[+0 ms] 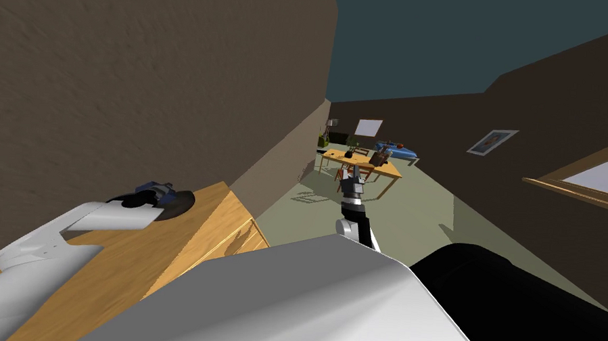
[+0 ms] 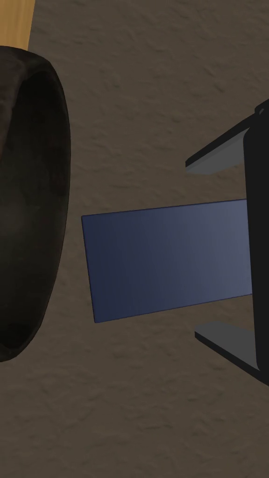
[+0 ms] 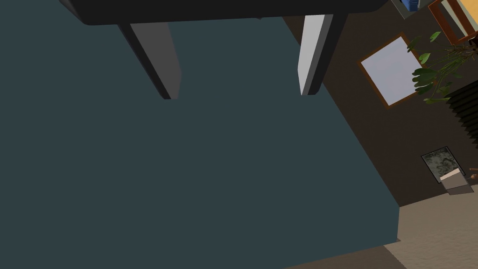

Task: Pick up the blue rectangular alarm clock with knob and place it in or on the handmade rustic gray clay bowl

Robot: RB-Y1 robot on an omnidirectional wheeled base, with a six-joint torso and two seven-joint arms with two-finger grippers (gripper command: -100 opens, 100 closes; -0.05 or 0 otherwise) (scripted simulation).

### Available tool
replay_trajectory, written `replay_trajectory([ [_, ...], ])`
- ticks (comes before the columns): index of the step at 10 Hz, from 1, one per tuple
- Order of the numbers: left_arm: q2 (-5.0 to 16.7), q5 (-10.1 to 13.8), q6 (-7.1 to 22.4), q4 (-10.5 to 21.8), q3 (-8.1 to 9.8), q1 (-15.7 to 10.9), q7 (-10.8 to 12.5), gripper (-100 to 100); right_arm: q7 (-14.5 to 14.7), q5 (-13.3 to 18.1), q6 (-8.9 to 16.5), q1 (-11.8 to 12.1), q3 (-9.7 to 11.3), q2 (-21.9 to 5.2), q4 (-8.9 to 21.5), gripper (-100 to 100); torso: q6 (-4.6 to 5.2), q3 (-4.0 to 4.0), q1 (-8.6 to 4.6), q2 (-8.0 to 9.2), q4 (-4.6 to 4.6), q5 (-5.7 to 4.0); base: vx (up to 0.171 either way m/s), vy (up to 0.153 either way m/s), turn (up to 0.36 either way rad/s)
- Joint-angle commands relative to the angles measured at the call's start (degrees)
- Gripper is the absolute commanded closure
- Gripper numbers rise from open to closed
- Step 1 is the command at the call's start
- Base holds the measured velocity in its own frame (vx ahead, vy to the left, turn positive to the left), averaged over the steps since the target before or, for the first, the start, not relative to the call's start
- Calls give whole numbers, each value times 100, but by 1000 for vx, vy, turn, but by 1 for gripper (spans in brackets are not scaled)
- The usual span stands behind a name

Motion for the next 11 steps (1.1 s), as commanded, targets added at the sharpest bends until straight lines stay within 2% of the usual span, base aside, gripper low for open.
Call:
replay_trajectory([
  [1, 0, 0, 0, 0, 0, 0, 0, -100, 0, 0, 0, 0, 0, 0, 0, 0, 0, 0, 0, 0, 0, 0, 0, 0, 0],
  [2, 0, 0, 0, 0, 0, 0, 0, 0, 0, 0, 0, 0, 0, 0, 0, 0, 0, 0, 0, 0, 0, 0, 0, 0, 0],
  [3, 115, 132, 201, -152, 27, -16, -54, -100, 0, 0, 0, 0, 0, 0, 0, 0, 0, 0, 0, 0, 0, 0, -6, 8, -29],
  [11, 576, 660, 1003, -759, 133, -81, -269, -100, 0, 0, 0, 0, 0, 0, 0, 0, 0, 3, 3, 4, 1, 0, -9, 13, -21],
])
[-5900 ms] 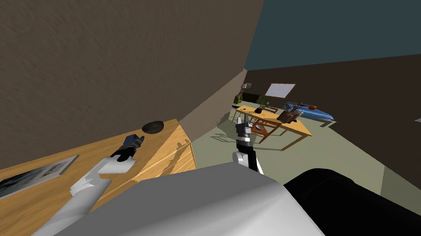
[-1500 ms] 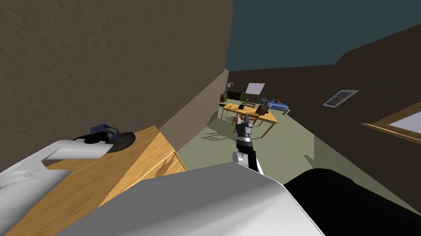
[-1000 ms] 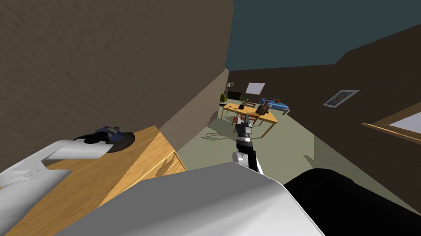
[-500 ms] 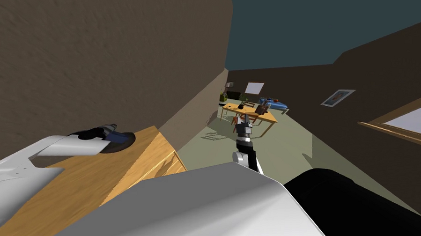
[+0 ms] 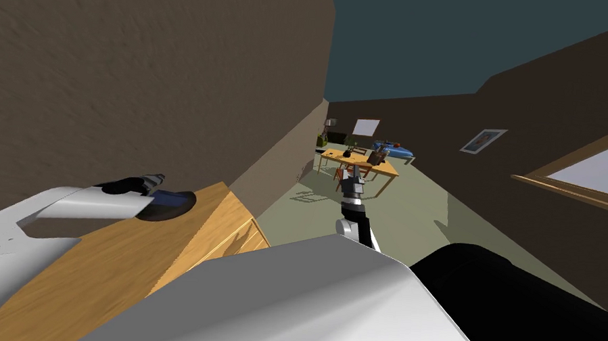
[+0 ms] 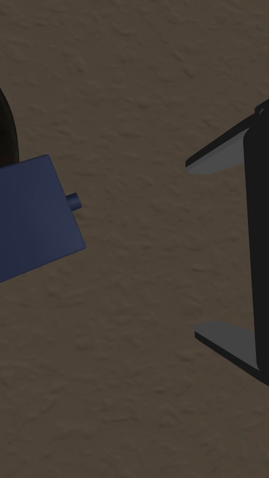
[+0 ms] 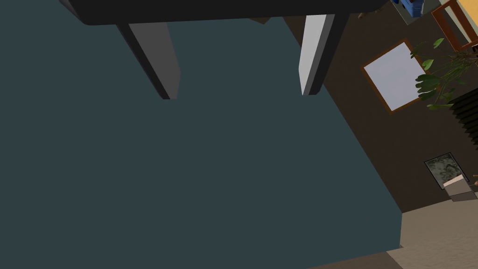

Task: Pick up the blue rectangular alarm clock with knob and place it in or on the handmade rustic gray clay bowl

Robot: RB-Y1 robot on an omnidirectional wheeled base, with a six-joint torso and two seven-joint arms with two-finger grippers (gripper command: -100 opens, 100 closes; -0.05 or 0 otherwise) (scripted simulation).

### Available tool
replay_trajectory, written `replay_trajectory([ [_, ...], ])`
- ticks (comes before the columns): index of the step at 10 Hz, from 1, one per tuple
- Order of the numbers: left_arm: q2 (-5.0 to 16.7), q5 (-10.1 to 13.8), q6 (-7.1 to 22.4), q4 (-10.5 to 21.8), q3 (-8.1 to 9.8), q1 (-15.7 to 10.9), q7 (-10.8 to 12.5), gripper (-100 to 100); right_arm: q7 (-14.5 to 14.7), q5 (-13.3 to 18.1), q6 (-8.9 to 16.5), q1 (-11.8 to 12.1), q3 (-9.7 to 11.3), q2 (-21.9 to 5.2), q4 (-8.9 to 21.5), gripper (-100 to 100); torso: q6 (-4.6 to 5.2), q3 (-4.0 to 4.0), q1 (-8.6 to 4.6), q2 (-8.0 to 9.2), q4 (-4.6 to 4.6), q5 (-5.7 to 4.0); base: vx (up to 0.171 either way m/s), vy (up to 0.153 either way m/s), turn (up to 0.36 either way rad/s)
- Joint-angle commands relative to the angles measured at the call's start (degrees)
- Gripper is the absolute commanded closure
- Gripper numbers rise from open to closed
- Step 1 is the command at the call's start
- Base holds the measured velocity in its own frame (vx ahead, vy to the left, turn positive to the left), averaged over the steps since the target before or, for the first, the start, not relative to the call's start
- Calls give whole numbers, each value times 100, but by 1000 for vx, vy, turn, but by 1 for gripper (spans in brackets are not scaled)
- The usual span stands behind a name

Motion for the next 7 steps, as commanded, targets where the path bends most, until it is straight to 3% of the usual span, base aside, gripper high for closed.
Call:
replay_trajectory([
  [1, 0, 0, 0, 0, 0, 0, 0, -100, 0, 0, 0, 0, 0, 0, 0, 0, 0, 0, 0, 0, 0, 0, -3, 6, -5],
  [2, 5, 5, 24, -7, -1, -4, -5, 0, 0, 0, 0, 0, 0, 0, 0, 0, -1, -1, -1, -1, -1, 1, 0, 0, 0],
  [7, 4, 4, 22, -7, 0, -4, -5, 0, 0, 0, 0, 0, 0, 0, 0, 0, -1, -2, -3, -3, -1, 0, 0, 0, 0],
])
